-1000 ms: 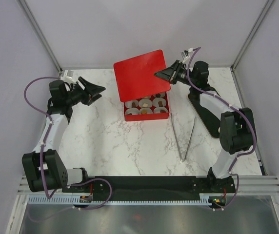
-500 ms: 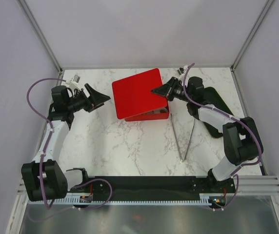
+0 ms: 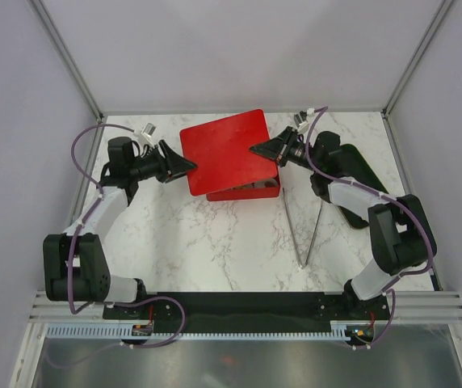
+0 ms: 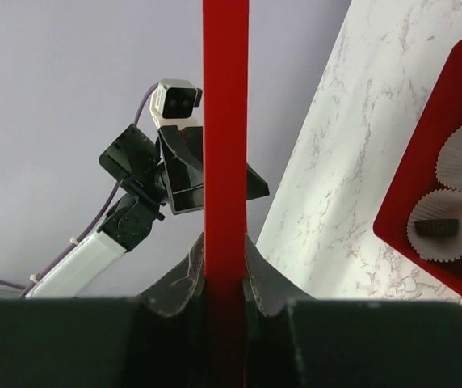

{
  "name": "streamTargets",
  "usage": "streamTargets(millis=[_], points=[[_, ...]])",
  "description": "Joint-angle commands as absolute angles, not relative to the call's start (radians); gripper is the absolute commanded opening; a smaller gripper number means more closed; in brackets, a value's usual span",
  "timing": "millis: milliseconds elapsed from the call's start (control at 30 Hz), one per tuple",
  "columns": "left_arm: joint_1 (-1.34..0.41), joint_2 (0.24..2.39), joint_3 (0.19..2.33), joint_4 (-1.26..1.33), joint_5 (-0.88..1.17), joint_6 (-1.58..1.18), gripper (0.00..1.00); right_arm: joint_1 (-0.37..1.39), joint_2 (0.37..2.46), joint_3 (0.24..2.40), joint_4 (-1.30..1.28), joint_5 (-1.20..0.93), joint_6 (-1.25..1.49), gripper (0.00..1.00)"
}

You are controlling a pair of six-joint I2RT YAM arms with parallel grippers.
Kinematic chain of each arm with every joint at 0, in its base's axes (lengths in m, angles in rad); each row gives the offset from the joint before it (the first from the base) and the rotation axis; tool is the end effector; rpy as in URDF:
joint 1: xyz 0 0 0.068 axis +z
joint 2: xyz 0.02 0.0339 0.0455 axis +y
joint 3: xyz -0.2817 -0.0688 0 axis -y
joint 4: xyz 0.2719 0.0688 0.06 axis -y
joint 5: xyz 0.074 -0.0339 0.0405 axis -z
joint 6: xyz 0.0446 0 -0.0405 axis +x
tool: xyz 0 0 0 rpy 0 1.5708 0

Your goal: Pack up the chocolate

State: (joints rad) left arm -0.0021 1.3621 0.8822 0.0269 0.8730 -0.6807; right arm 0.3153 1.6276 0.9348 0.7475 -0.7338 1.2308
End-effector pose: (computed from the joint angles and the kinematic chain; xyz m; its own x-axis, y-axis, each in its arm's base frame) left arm 0.3228 -0.0349 0.2718 -0.7746 -0.4027 -0.4877 0.2610 0.4988 -0.8265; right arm 0.3620 0.1495 0.2731 -0.7991 0.4758 -0.3675 -0.3378 0.1503 0.9291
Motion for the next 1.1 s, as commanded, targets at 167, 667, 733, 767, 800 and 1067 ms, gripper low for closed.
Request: streamTargets(millis=[167, 667, 733, 767, 800, 1067], points=[[-0.049, 1.502, 0.989, 0.123, 0.896, -0.721, 0.27, 0.281, 1.703, 1.000, 0.643, -0.759, 1.073, 0.15], [-0.086, 1.825, 1.215, 0.072, 0.874, -0.690, 0.04, 0.215, 1.821, 1.135, 0.364, -0.641, 0.781, 0.50], [-0.087, 1.844, 1.230, 0.072, 0.870, -0.687, 0.04, 0.201, 1.827, 1.137, 0.354, -0.632, 0.769, 0.51], [-0.087, 1.853, 1.235, 0.072, 0.870, -0.686, 0.04, 0.198, 1.830, 1.134, 0.356, -0.627, 0.769, 0.51], [-0.087, 1.867, 1.244, 0.072, 0.870, -0.686, 0.03, 0.193, 1.833, 1.134, 0.362, -0.627, 0.767, 0.50], [-0.086, 1.901, 1.278, 0.028, 0.834, -0.638, 0.02, 0.175, 1.888, 1.144, 0.380, -0.649, 0.756, 0.47]])
